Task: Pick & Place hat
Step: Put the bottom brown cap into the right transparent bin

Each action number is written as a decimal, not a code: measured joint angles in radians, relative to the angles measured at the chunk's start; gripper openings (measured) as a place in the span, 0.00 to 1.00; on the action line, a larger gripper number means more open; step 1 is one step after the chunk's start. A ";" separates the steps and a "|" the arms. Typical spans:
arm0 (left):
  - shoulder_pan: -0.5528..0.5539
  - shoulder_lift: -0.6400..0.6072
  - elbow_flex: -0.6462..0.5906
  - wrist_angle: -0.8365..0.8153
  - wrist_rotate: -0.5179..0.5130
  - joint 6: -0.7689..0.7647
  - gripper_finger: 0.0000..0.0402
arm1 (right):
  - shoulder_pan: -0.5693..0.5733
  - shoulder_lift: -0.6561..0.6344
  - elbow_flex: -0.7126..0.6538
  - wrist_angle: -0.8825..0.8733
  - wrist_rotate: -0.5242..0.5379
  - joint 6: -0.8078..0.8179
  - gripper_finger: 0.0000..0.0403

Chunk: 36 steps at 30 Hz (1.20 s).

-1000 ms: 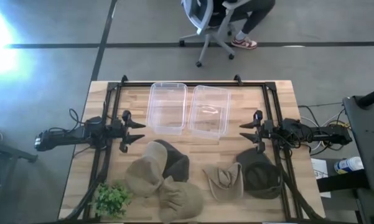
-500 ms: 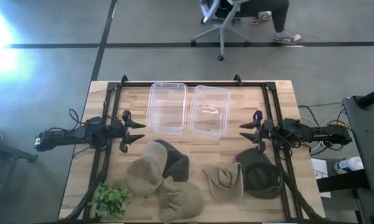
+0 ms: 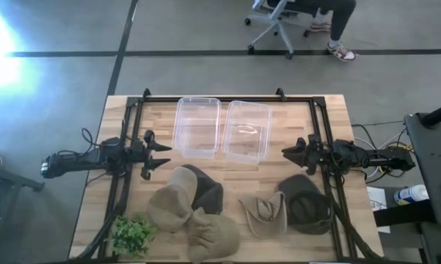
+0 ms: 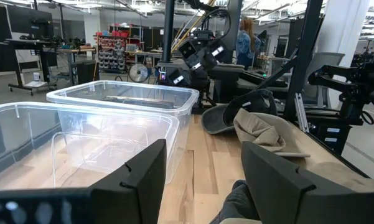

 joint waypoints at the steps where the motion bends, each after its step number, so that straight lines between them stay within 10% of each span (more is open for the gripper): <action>1: 0.000 0.000 0.000 0.000 0.000 0.000 0.50 | 0.000 0.000 0.000 -0.001 0.004 0.062 0.38; 10: 0.000 0.000 0.000 0.000 0.000 0.000 0.50 | 0.000 0.001 0.000 0.136 0.069 0.297 0.37; 17: 0.000 0.000 0.000 0.000 0.000 0.000 0.50 | 0.020 0.108 0.005 0.345 -0.116 0.478 0.39; 36: 0.000 0.000 0.000 0.000 0.000 0.000 0.50 | 0.389 1.131 0.550 0.051 -0.280 0.630 0.65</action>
